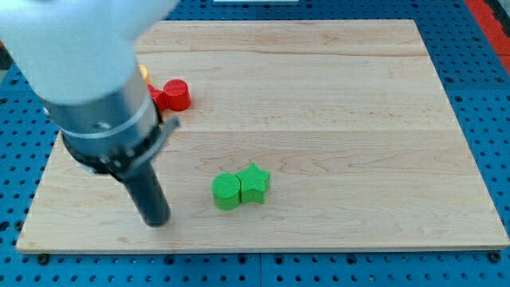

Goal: Push the green blocks towards the center of the board

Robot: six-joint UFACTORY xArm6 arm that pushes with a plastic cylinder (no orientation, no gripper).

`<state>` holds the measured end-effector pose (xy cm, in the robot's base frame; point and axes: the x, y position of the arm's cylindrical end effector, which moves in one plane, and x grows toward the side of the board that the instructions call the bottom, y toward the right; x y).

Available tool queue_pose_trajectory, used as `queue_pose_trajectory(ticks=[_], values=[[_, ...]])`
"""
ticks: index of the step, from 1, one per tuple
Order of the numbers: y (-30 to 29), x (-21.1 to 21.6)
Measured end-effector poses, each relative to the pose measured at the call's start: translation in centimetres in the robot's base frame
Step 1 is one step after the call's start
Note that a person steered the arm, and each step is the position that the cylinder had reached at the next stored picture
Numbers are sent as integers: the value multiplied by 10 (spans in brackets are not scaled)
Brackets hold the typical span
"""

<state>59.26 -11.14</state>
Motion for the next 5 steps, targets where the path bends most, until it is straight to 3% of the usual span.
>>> queue_pose_trajectory(ticks=[1, 3, 4, 5], values=[[43, 1], [148, -63], [159, -111], [151, -116]])
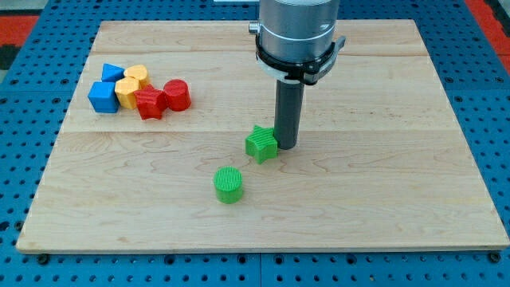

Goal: Push the green blocks towards the center of the board

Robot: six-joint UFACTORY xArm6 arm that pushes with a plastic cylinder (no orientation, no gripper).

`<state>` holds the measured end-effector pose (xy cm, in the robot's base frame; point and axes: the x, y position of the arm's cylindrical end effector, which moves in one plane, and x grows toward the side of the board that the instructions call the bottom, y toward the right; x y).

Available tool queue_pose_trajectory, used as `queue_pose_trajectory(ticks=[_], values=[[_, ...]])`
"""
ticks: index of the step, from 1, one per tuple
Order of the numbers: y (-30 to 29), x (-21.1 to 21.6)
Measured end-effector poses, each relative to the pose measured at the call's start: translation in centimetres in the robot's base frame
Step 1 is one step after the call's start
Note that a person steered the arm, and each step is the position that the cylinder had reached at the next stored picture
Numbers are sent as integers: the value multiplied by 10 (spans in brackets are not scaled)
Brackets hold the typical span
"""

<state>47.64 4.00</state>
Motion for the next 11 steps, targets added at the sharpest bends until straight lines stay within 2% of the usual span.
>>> queue_pose_trajectory(ticks=[1, 2, 3, 4, 5, 6, 7, 8, 9, 10, 11], values=[[34, 49], [4, 40], [-3, -13], [17, 24], [14, 58], [-30, 17], [-41, -30], [-26, -4], [-51, 0], [-40, -56], [-16, -53]])
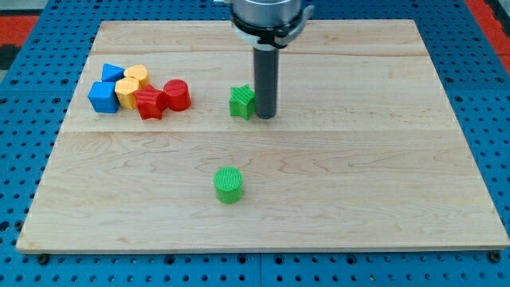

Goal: Push the green blocks towards the center of the board

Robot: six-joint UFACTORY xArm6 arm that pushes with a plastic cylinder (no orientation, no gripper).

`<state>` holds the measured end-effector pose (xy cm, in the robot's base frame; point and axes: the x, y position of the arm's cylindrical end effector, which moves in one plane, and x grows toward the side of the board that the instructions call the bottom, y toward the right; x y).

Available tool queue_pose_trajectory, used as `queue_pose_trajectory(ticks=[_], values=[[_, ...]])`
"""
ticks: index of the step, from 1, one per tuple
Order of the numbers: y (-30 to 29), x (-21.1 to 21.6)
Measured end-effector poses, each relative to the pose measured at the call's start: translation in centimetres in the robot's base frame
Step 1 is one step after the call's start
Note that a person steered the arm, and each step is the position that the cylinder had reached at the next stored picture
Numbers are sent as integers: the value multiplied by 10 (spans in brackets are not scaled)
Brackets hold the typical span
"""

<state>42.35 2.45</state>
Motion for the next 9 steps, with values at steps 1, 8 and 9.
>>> queue_pose_trajectory(ticks=[1, 8, 9], values=[[9, 55], [37, 149], [8, 158]])
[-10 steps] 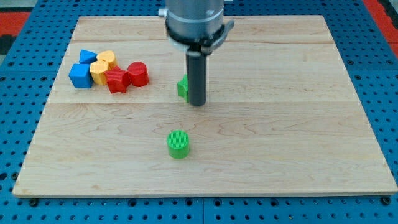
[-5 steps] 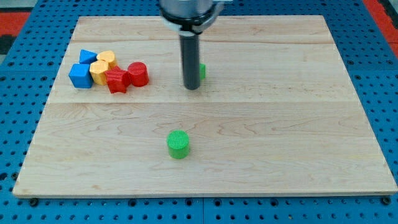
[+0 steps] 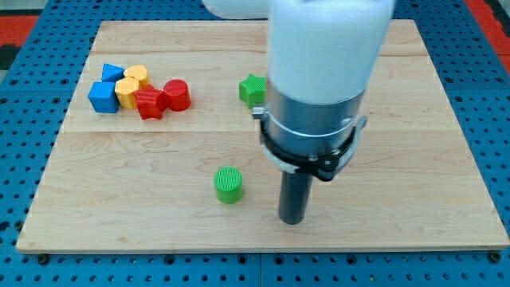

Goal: Push the green blocks towards the center of the board

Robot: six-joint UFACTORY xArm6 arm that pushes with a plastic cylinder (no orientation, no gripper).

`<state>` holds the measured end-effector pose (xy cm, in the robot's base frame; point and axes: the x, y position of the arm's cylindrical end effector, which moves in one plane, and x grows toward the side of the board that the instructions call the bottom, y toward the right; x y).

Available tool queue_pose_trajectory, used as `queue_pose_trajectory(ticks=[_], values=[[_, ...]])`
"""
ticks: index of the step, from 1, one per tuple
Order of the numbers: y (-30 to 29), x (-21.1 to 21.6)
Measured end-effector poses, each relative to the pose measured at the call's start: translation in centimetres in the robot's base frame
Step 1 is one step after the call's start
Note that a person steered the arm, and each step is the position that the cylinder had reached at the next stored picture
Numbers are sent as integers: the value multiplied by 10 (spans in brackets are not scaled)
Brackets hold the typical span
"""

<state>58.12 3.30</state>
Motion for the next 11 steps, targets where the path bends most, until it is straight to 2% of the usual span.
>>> queue_pose_trajectory(ticks=[3, 4, 5, 6, 7, 8, 9, 10, 11], values=[[-84, -20], [-91, -10], [-95, -41], [-45, -103], [-23, -166], [-14, -106], [-61, -84], [-90, -131], [-69, -171]])
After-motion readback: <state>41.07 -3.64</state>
